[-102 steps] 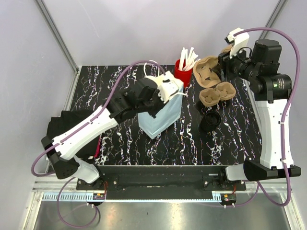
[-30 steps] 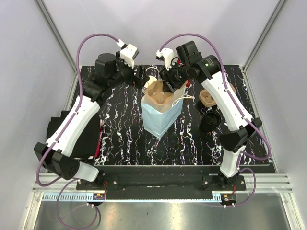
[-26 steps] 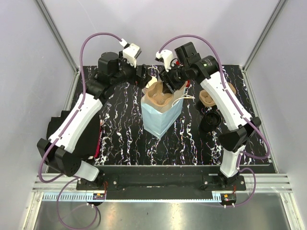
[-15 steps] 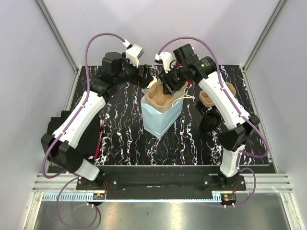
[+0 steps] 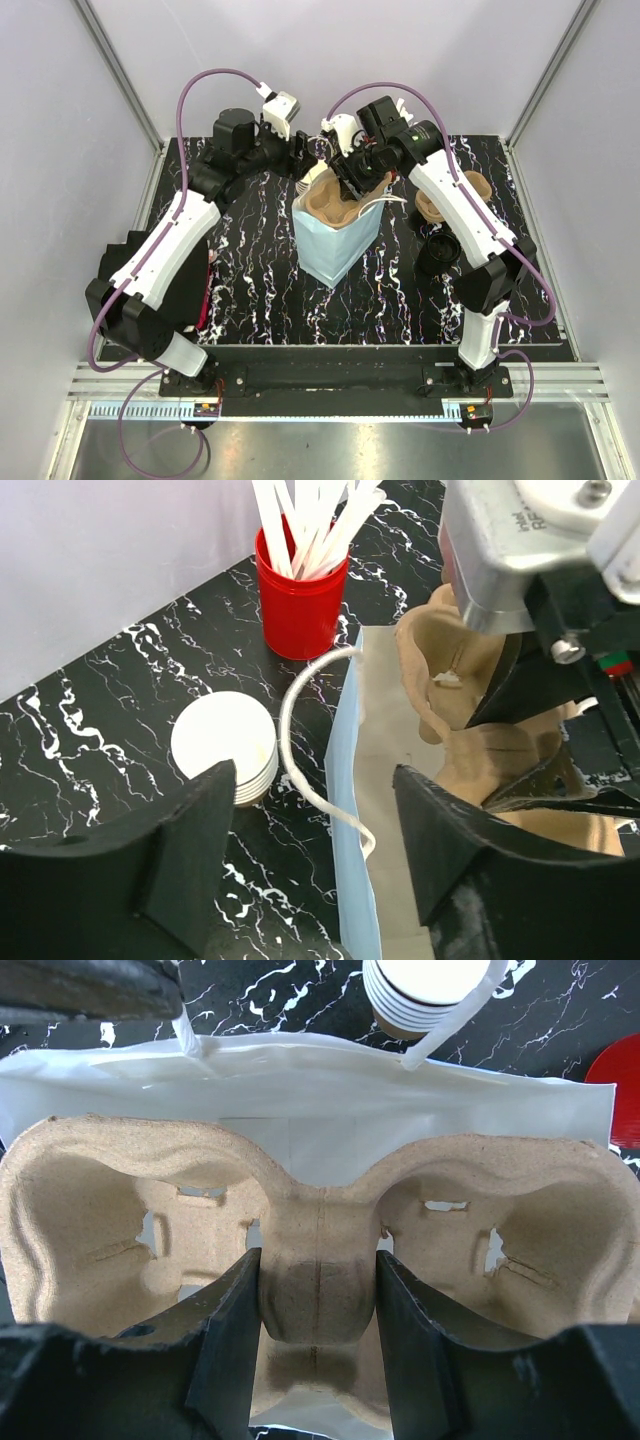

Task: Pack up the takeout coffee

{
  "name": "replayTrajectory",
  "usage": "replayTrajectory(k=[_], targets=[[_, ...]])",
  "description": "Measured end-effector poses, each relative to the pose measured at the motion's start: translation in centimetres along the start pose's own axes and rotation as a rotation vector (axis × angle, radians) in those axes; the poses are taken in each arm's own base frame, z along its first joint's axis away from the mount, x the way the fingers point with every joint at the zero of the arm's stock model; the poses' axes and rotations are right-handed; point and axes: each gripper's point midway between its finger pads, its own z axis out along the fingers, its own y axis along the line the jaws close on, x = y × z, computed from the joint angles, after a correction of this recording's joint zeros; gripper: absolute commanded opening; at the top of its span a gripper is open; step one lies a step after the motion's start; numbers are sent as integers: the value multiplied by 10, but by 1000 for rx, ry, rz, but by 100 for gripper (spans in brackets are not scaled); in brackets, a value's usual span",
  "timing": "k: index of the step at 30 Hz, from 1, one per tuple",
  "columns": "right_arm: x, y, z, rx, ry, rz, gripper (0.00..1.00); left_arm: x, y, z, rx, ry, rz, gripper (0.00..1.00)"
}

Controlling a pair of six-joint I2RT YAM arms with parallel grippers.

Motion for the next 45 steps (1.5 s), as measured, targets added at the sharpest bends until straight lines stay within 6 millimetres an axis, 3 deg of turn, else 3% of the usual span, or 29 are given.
replayTrajectory(k=[14, 45], targets=[[-1, -2, 4, 6, -3, -5, 51, 12, -3, 2, 20, 24, -11, 63], [3, -3, 26, -12, -5, 19, 51, 19, -12, -7, 57, 18, -10, 43]])
